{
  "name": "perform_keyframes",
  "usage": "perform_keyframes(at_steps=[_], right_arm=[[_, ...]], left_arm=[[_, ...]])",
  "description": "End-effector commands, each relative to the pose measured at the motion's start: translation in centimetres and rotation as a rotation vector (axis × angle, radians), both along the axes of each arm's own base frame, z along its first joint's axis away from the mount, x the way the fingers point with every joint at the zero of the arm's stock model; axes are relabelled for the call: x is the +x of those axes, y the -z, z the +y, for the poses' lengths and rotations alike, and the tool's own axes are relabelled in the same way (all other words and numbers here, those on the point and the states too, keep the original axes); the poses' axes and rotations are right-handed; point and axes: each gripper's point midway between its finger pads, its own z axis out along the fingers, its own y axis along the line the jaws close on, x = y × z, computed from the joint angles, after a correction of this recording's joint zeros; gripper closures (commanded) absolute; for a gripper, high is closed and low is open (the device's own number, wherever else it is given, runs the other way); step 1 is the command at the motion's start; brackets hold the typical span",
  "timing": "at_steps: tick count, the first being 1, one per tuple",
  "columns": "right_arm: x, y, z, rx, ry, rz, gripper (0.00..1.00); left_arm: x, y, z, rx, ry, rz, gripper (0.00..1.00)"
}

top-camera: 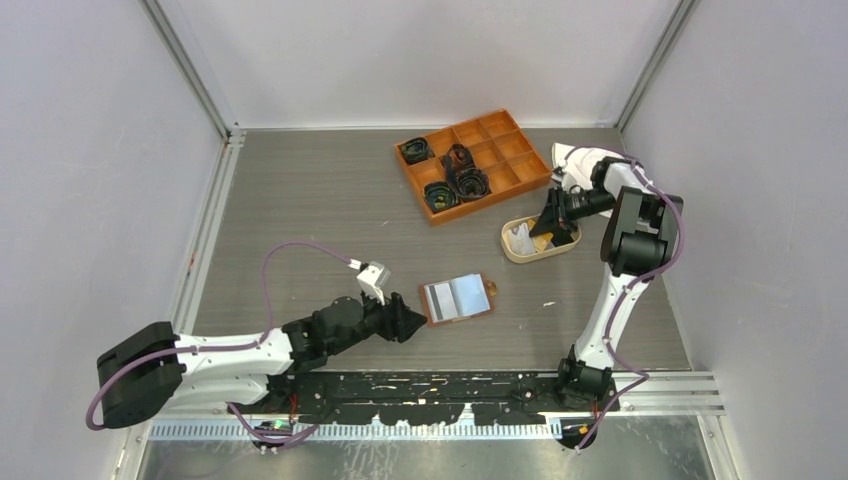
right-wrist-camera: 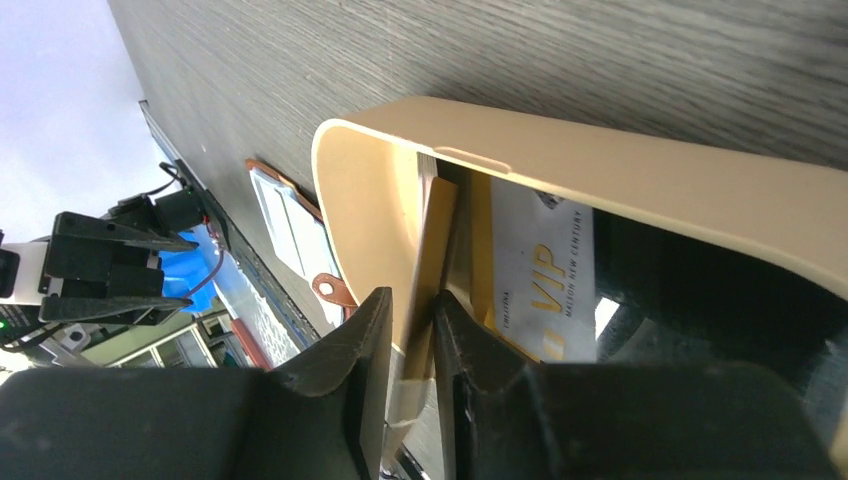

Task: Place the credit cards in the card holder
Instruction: Pick up the credit card from the storage box.

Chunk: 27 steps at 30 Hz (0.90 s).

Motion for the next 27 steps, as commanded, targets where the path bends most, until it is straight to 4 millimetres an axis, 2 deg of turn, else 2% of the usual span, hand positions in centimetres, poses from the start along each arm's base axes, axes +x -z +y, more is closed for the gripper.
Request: perform_keyframes(at_steps=[1, 7, 13, 17, 24, 27], right_arm=[[0.4, -0.4, -0.7, -0.021, 0.020, -0.006, 0.74], [0.5, -0.1, -1.6, -0.044, 0.053, -0.004, 0.79], [0.7, 0.0, -3.1, -0.084, 0.094, -0.024, 0.89], [0.8, -0.9, -4.6, -0.120, 0.131, -0.078, 0.97], [-0.3, -3.4, -6.5, -0.109, 0.165, -0.168, 0.99], [-1.3, -5.3, -6.7, -0.065, 0.159, -0.227, 0.99]], left_arm=[[0.4, -2.1, -0.5, -0.066, -0.004, -0.037, 0.44], [0.4, -2.3, -0.4, -0.069, -0.005, -0.042, 0.44], [0.4, -2.4, -0.3, -0.072, -0.004, -0.043, 0.44], [0.3, -2.8, -0.3, -0.090, -0.001, -0.045, 0.43], [-0.2, -4.5, -0.6, -0.192, 0.012, -0.046, 0.35], [-0.4, -5.6, -0.7, -0.248, 0.021, -0.054, 0.29]])
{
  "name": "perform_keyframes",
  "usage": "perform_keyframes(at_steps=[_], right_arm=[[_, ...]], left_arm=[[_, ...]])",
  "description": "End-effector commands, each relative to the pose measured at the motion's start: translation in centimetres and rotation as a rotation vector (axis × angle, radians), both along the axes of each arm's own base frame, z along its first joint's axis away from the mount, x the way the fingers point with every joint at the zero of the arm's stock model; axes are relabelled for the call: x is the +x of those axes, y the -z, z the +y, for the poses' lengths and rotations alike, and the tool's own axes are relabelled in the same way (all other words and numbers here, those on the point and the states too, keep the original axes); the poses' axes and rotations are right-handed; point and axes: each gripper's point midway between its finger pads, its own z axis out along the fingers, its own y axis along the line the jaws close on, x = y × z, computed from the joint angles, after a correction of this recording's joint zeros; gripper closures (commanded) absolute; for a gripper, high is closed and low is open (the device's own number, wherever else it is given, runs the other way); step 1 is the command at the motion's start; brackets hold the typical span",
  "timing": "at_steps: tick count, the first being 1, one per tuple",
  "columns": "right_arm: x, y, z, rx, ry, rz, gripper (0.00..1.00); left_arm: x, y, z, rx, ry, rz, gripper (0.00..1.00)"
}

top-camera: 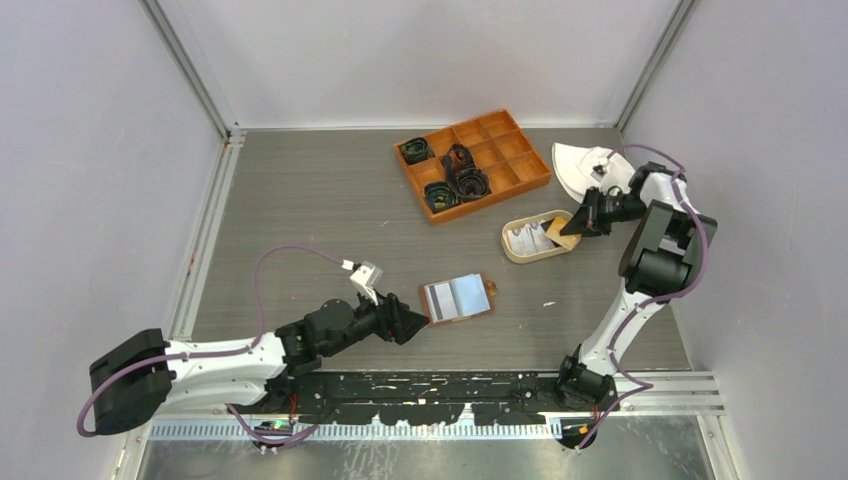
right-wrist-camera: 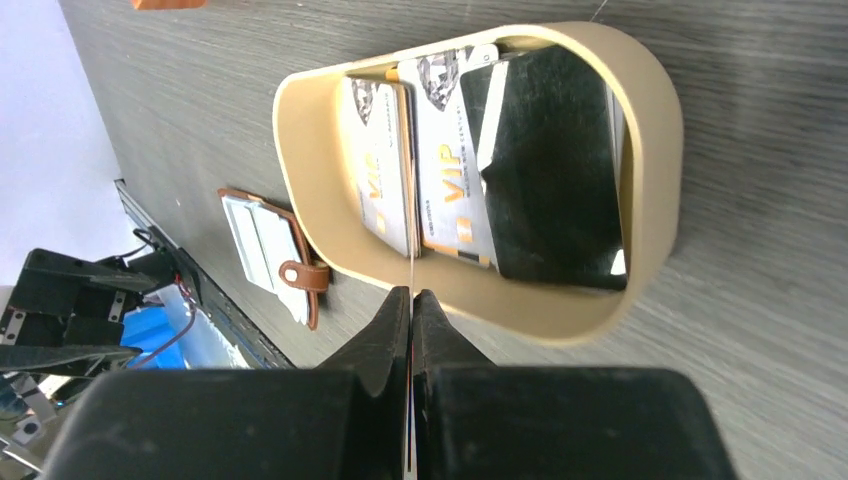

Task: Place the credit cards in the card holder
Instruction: Pick up the credit card from the storage box.

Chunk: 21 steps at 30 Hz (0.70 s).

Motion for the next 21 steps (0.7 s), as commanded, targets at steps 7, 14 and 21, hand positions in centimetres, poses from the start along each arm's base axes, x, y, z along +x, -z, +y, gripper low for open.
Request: perform_keyframes(at_steps=[7, 14, 21], right_arm=[[-3.1, -11.3, 3.2, 0.156, -0.121, -0.367, 0.99], [-8.5, -21.1, 11.0, 0.386, -0.332, -0.581, 0.99], [-14.1, -24.1, 19.2, 0.538, -0.604, -0.729, 0.99]], left_arm=[[-1.3, -7.3, -1.9, -0.286, 0.107, -0.093, 0.27], [-1.7, -11.5, -2.3, -0.425, 0.144, -0.159, 0.27], [-1.4, -14.2, -1.4, -0.478, 0.106, -0.218, 0.28]])
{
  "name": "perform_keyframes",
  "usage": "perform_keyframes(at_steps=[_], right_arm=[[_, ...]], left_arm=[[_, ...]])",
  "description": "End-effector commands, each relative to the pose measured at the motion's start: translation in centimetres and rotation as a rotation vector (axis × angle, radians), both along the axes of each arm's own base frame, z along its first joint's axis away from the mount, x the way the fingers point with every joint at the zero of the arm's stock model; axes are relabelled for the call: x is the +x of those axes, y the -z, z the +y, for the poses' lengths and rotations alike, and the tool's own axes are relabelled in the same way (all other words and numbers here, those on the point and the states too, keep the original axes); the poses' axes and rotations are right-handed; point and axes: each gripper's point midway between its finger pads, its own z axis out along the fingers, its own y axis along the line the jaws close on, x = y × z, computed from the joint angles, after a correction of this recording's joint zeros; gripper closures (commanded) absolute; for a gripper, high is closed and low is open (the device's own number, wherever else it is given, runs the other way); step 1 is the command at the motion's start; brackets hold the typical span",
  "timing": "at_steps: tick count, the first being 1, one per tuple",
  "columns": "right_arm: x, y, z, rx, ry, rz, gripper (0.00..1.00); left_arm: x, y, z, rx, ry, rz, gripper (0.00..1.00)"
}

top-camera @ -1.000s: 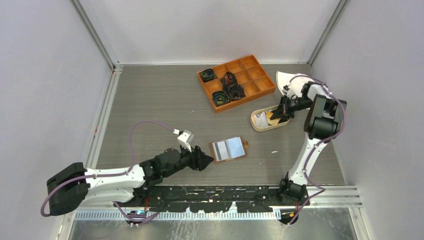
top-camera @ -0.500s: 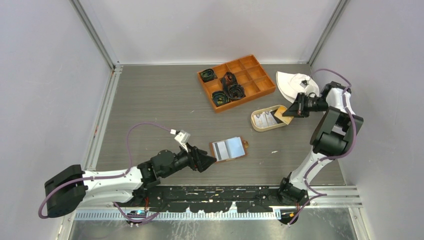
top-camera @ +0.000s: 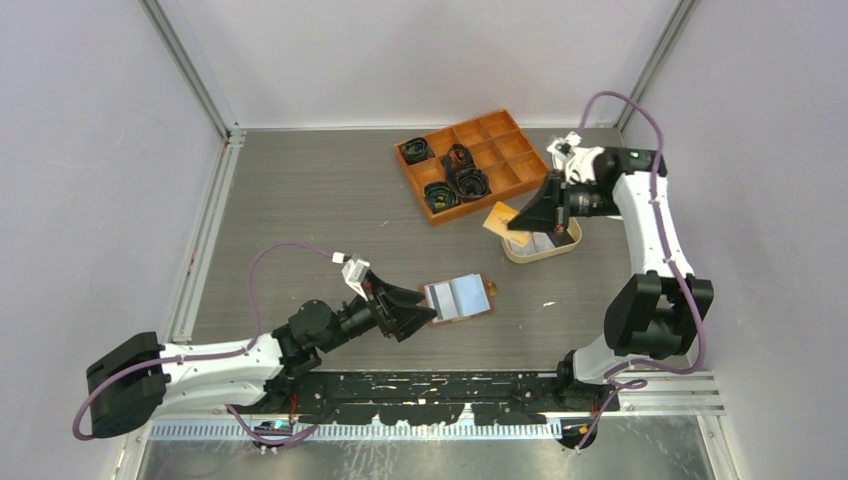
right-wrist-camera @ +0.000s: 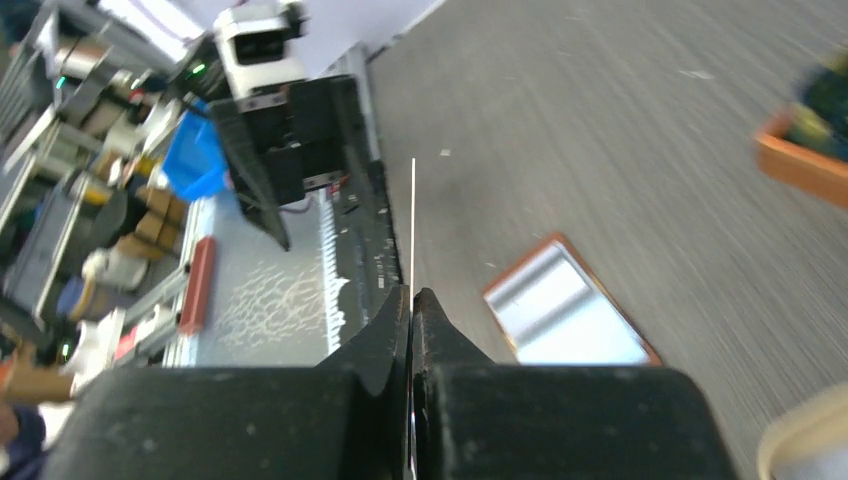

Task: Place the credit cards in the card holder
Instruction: Pick up the credit card from the storage box.

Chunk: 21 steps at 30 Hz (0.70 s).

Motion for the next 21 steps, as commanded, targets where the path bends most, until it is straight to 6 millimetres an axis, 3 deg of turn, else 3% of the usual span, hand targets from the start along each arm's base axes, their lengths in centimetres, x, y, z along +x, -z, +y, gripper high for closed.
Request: perform_keyframes(at_steps=[1, 4, 15, 18, 21], right_arm=[[-5.0, -3.8, 4.9, 0.131, -0.165, -0.055, 0.99], [-5.4, -4.0, 6.5, 0.131, -0.238, -0.033, 0.99], [-2.4, -2.8, 9.5, -0.026, -0.372, 0.073, 0.99], [-0.1, -2.1, 10.0, -0.116, -0.313, 0.099, 0.99], [3.7, -1.6, 10.3, -0.218, -0.092, 0.020, 0.99]], left_arm=[[0.5, -6.0, 0.8, -0.166, -0.040, -0.100, 0.28], [0.6, -6.5, 1.2, -0.187, -0.058, -0.103, 0.28], [2.0, -5.8, 1.0, -0.088, -0.123, -0.137, 0.29], [2.5, -5.2, 1.1, -0.041, -0.143, -0.131, 0.29], [2.8, -5.0, 1.6, -0.058, -0.172, -0.127, 0.29]])
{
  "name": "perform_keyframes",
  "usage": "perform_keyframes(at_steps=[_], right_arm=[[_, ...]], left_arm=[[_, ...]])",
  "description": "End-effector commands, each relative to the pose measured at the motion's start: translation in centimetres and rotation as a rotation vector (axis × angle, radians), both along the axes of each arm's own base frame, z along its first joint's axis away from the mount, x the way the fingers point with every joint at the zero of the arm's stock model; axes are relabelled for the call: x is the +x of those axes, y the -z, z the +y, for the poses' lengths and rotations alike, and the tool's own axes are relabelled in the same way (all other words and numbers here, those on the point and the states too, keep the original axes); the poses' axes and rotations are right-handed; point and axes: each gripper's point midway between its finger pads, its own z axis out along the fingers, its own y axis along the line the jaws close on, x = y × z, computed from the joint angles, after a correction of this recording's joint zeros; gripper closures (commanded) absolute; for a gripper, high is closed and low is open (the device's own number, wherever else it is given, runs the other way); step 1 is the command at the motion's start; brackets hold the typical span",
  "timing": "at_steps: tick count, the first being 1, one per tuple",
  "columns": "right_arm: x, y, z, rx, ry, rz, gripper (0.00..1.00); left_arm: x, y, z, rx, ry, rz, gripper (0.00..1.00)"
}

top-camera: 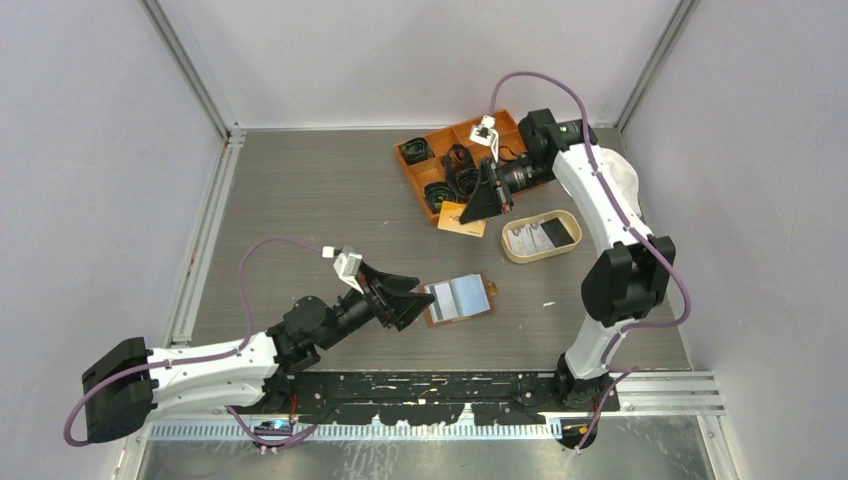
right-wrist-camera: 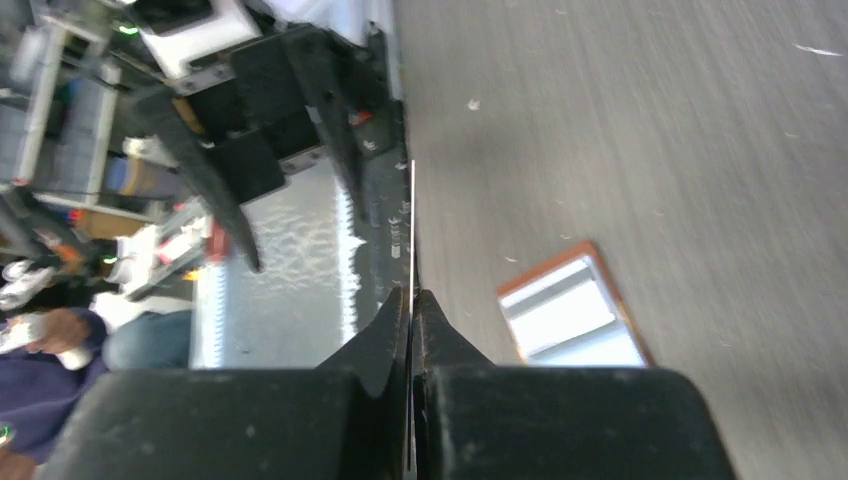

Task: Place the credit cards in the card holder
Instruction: Pick up the credit card from the storage box.

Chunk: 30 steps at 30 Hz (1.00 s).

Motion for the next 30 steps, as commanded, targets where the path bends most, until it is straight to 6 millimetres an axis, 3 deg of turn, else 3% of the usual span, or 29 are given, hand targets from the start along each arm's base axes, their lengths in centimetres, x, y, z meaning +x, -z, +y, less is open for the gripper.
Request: perform_keyframes(at_steps=[1, 10, 14, 30], right_arm=[[3.9, -1.9, 0.3, -0.086, 0.299, -0.098, 0.99], [1.6, -4.8, 2.6, 0.193, 0.453, 0.022, 0.99], [0.5, -5.9, 2.3, 0.291, 0.507, -0.026, 0.99], [-0.4, -3.6, 3.1, 0.406, 0.572, 0.134, 0.99]], left_arm=[[1.2, -1.8, 0.9, -0.043, -0.077, -0.042, 0.29], [0.1, -2.8, -0.9, -0.166, 0.026, -0.009, 0.31], [-0.5, -3.3, -1.9, -0.244, 0.087, -0.006, 0.32], [1.4, -2.6, -1.6, -0.212, -0.022, -0.045, 0.34]])
